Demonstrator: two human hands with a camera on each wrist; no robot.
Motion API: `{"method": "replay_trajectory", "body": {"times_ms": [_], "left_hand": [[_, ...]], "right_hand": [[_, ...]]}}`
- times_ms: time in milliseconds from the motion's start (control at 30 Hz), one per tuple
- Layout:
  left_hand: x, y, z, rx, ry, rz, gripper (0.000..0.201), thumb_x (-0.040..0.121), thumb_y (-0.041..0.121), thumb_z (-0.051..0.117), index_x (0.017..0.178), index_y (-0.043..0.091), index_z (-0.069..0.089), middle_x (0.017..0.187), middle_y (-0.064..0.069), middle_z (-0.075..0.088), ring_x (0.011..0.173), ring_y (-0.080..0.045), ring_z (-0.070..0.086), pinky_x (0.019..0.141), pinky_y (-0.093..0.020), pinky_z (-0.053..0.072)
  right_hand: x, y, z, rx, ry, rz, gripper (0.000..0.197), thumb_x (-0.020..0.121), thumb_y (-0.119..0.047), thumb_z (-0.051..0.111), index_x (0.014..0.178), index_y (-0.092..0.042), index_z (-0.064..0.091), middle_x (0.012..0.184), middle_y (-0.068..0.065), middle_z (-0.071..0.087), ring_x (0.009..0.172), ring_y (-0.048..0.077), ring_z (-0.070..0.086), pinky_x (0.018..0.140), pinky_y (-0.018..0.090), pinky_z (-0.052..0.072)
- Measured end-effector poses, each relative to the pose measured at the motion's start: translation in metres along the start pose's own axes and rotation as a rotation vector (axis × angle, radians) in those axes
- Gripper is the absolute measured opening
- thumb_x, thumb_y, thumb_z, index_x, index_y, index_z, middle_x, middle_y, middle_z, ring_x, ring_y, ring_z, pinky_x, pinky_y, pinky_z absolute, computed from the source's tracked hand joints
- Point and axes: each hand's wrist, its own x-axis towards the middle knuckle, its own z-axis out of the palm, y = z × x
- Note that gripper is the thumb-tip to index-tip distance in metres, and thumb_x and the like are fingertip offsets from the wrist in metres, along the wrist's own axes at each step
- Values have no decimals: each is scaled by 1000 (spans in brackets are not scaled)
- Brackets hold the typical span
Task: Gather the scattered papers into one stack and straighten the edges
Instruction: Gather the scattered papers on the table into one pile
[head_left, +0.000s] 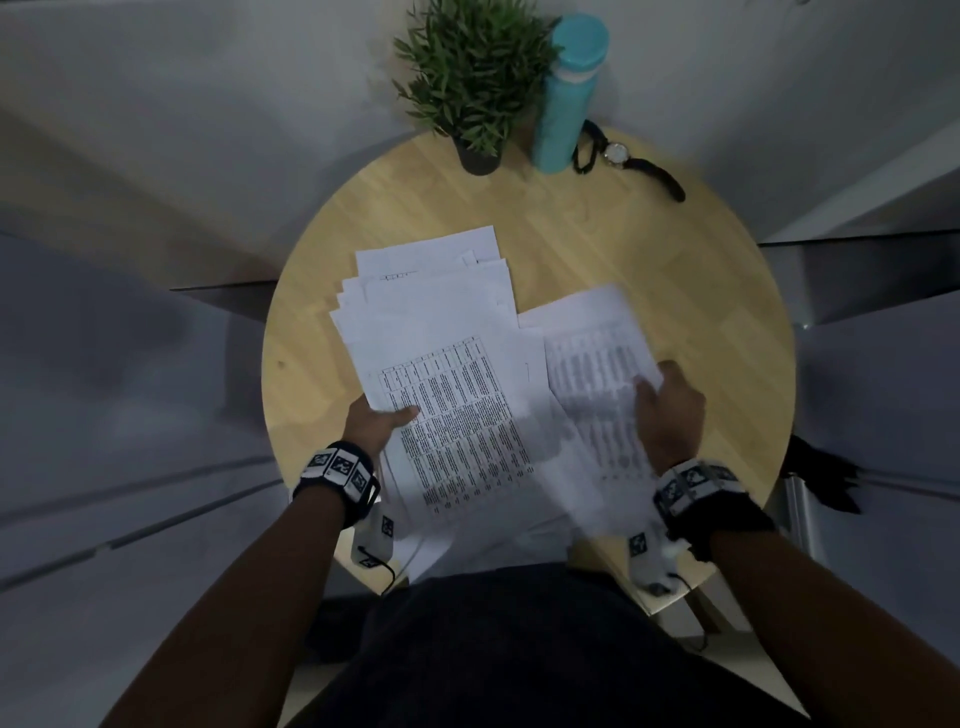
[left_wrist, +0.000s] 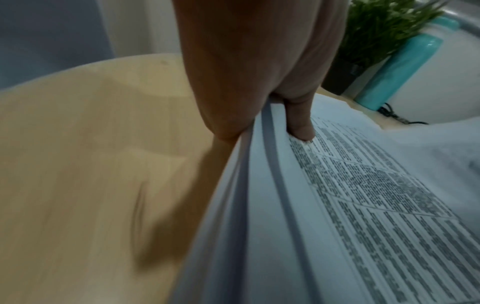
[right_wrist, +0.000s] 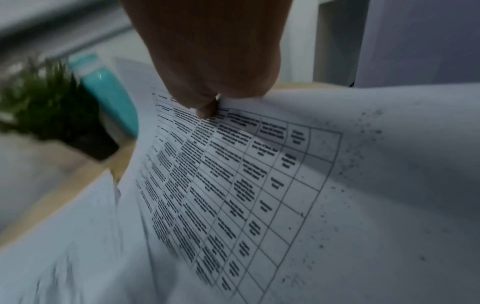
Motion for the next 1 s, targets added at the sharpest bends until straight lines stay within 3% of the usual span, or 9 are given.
{"method": "replay_trajectory", "body": {"times_ms": [133, 233, 300, 367, 433, 600, 667, 833, 1000], "left_hand": [[1, 7, -2, 64, 19, 12, 73, 67, 19, 89, 128, 0, 56, 131, -11, 60, 122, -25, 54, 104, -38, 40], [2, 11, -3, 64, 42, -8, 111, 47, 49, 94, 136, -1, 50, 140, -14, 54, 132, -32, 48, 109, -46, 39], [-1, 17, -1, 57, 49, -37, 111, 55, 54, 89, 140, -2, 44, 146, -14, 48, 137, -31, 43, 111, -44, 36], [0, 22, 5, -15, 50, -57, 79, 73, 39, 83, 134, 0, 53, 141, -11, 53, 134, -28, 46, 110, -37, 35], [-2, 25, 9, -114, 8, -57, 67, 74, 35, 83, 129, 5, 60, 137, -9, 58, 132, -26, 50, 114, -40, 34], [-11, 34, 21, -210, -121, -105, 108, 66, 76, 66, 151, 18, 33, 158, -3, 30, 148, -24, 23, 121, -47, 16], [-16, 37, 27, -181, -159, -105, 115, 59, 78, 68, 150, 16, 34, 157, -5, 32, 147, -26, 25, 120, -49, 16], [-20, 32, 47, 58, -193, -73, 79, 67, 32, 88, 135, 8, 54, 143, -7, 52, 138, -26, 41, 113, -43, 28], [-28, 34, 58, 91, -72, 91, 53, 71, 1, 83, 120, 2, 62, 123, -13, 65, 110, -19, 57, 105, -36, 39]], "right_hand": [[41, -8, -62, 125, 268, 5, 27, 92, -21, 53, 103, 3, 58, 96, 29, 64, 83, 43, 61, 62, 35, 33], [67, -23, -98, 245, 339, -4, 28, 88, -24, 60, 104, -1, 62, 91, 15, 64, 80, 25, 61, 63, 34, 40], [76, -29, -103, 301, 260, -52, 28, 85, -29, 65, 102, -7, 64, 88, 7, 64, 76, 19, 60, 61, 34, 48], [77, -34, -94, 295, 140, -88, 30, 84, -31, 69, 103, -9, 65, 89, 8, 67, 76, 18, 61, 63, 30, 48], [73, -39, -73, 304, 16, -88, 34, 84, -32, 71, 108, -9, 64, 97, 12, 70, 82, 23, 65, 69, 35, 54], [41, -39, 8, 242, -271, 38, 58, 86, -40, 68, 131, -8, 51, 132, 13, 58, 116, 29, 58, 92, 40, 50], [25, -38, 36, 210, -374, 75, 64, 87, -39, 66, 139, -8, 42, 138, 15, 49, 125, 31, 50, 96, 39, 44], [-6, -39, 64, -27, -413, -15, 80, 82, -28, 71, 144, -3, 28, 146, 22, 20, 137, 42, 20, 113, 48, 22], [-4, -13, 58, 234, -395, 29, 86, 74, -20, 81, 142, 1, 32, 138, 22, 41, 127, 38, 42, 106, 52, 38]]}}
